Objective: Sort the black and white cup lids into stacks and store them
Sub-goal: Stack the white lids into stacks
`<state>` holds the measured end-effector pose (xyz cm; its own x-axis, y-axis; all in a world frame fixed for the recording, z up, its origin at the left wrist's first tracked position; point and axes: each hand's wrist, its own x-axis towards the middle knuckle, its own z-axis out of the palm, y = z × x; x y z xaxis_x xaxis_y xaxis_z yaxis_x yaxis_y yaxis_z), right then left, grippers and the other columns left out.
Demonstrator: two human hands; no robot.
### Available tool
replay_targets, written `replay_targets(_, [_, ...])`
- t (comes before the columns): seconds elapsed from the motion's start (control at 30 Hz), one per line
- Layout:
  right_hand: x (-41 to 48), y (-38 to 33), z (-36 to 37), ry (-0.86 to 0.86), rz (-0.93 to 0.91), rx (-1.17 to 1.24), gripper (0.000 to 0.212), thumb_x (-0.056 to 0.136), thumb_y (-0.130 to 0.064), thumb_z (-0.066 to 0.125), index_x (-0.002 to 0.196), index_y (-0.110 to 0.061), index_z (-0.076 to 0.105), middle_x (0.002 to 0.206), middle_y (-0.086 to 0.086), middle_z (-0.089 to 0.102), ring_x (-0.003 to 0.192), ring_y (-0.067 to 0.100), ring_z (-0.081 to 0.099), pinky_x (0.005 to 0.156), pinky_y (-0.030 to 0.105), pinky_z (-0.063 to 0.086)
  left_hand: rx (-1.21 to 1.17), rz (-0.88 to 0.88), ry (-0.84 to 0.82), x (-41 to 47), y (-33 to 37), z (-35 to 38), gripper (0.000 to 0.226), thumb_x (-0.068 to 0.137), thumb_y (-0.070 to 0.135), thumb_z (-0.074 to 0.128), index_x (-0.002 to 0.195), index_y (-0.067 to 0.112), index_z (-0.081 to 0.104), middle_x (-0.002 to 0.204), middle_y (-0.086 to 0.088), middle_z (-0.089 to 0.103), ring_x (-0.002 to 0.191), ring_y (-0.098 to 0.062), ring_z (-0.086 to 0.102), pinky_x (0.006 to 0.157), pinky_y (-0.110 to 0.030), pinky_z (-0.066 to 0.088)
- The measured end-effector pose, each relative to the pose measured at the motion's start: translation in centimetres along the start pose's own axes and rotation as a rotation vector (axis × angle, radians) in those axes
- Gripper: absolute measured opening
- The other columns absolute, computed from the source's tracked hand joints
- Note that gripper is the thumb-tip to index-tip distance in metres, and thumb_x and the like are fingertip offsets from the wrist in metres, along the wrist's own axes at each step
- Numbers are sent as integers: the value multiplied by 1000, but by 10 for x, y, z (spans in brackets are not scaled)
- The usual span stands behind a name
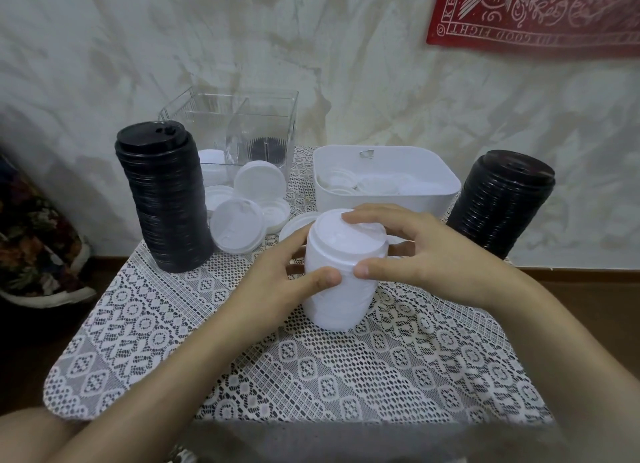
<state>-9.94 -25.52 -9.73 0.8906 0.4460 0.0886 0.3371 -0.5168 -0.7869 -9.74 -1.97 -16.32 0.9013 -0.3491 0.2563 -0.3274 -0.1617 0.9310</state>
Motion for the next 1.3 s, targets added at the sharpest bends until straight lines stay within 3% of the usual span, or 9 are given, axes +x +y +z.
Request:
replay_targets(0.13, [2,2,1,-7,20,11,62,76,-43,87,134,-42,65,140,-28,54,133,-2,52,111,35,48,-7,-1,-7,0,0,0,76,72,66,77,140,41,55,137,20,65,128,-4,60,99,-24,52])
replay_targets(0.37, [-2,-1,4,55,44,-165,71,65,-70,80,131,-52,59,135,-32,54,128,-2,52,114,39,43,25,-4,-5,1,-3,0,76,73,56,77,143,37,54,137,18,65,128,-6,60,104,-35,50])
replay_targets(0.5, [-5,-8,13,130,27,-304,72,69,-75,71,135,-51,55,138,-29,52,127,-3,50,112,37,43,-1,-30,-38,1,-1,-4,75,73,57,77,142,42,53,138,20,64,129,-4,59,96,-18,49])
replay_targets(0.6, [-5,-4,16,134,-2,-198,79,65,-80,72,137,-51,54,140,-30,51,132,-5,49,112,38,45,-10,-45,-45,1,3,-7,75,69,58,79,138,47,53,135,24,64,127,1,59,91,-10,47])
replay_targets(0.73, [-5,-3,8,98,24,-12,87,64,-67,84,142,-52,49,142,-27,53,129,-4,53,110,35,49,-43,-35,-54,0,6,-8,71,70,50,77,137,45,53,133,26,65,124,5,59,89,-7,47])
replay_targets(0.87, [-5,1,6,85,67,15,90,62,-71,79,144,-48,49,138,-25,59,127,-5,56,108,36,52,-58,-34,-66,2,3,-10,75,69,46,79,139,42,55,136,22,65,125,0,59,93,-13,49])
replay_targets(1.0, [-3,4,8,89,76,31,88,64,-70,78,144,-45,52,136,-24,61,127,-9,54,110,37,50,-83,-31,-26,1,3,-11,97,65,52,85,152,39,44,147,20,57,132,1,55,105,-23,50])
replay_targets(1.13, [0,6,8,61,86,39,89,64,-70,80,144,-48,50,137,-25,60,129,-4,55,109,38,51,-71,-23,-9,0,3,-11,76,75,40,82,144,45,49,144,21,59,133,-2,56,104,-25,50])
replay_targets(1.3, [4,9,11,19,98,67,87,64,-67,84,141,-51,48,141,-23,57,132,4,55,113,43,47,-75,-19,-42,-1,-1,-12,75,77,40,80,145,32,50,143,14,61,135,-7,55,106,-33,50])
